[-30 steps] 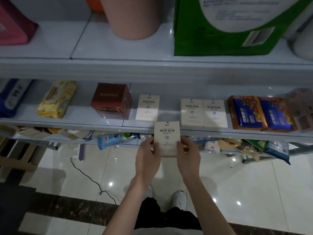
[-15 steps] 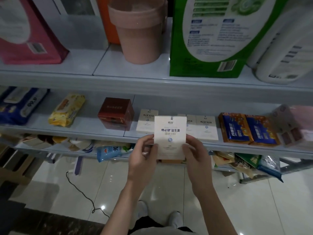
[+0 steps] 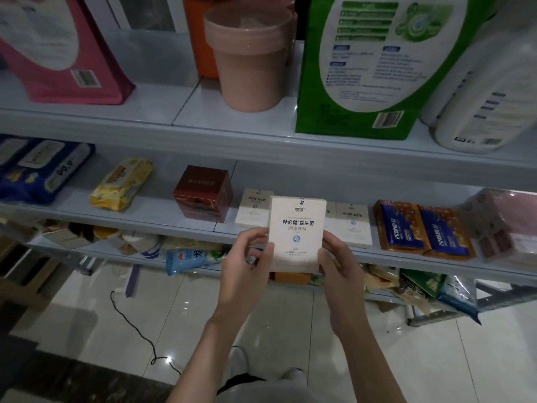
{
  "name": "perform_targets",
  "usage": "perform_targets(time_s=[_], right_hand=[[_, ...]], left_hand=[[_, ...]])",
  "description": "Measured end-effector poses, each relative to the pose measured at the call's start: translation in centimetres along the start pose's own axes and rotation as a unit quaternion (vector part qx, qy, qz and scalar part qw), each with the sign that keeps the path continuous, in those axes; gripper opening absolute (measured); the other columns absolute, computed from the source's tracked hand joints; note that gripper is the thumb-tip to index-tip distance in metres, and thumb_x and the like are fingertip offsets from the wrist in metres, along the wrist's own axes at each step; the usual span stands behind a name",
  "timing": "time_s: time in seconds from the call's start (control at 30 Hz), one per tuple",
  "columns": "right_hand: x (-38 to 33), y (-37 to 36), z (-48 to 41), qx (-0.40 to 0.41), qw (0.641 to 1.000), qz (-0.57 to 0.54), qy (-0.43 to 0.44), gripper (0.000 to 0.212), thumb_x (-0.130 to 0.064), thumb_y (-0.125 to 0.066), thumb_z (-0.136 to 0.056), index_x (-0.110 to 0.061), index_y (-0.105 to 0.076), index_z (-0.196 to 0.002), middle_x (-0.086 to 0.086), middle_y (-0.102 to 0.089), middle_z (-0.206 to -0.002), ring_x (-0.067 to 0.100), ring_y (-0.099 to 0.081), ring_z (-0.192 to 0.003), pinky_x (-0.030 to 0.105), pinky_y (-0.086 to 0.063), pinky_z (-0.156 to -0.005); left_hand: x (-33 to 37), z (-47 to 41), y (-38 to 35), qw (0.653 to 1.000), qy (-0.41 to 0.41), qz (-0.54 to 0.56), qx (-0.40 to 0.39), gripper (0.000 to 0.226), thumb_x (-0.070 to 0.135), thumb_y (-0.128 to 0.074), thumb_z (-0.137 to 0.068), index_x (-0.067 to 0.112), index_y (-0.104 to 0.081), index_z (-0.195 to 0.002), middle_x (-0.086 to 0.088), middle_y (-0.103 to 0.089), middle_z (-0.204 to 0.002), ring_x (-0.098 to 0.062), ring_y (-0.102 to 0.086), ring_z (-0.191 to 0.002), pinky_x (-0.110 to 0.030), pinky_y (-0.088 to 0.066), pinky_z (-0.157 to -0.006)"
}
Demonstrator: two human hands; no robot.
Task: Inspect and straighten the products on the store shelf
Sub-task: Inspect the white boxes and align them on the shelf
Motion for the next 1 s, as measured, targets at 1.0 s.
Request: perform_targets(time_s=[1.0], right_hand=[[-0.5,-0.1,-0.2,-0.035,0.998,-0.053,-0.011,0.034,-0.003,-0.062,-0.099,-0.025,-0.067,-0.124,-0.009,-0.069,-0.13,0.016,-0.067,-0.119,0.035,-0.062,-0.084]], left_hand=[[-1.4,-0.8,-0.1,0.991,0.085,0.103,-0.003,0.023,0.012,-0.066,-0.097,0.02,-0.063,-0.119,0.021,-0.074,-0.091,0.01,-0.065,-0.076,-0.011,-0.052,-0.061]])
Point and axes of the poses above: each hand's wrist, its own z-axis away from the middle knuckle, its own y-axis out of the back of the hand, x = y × z, the point moved 10 cm from there along -z, towards the middle knuckle
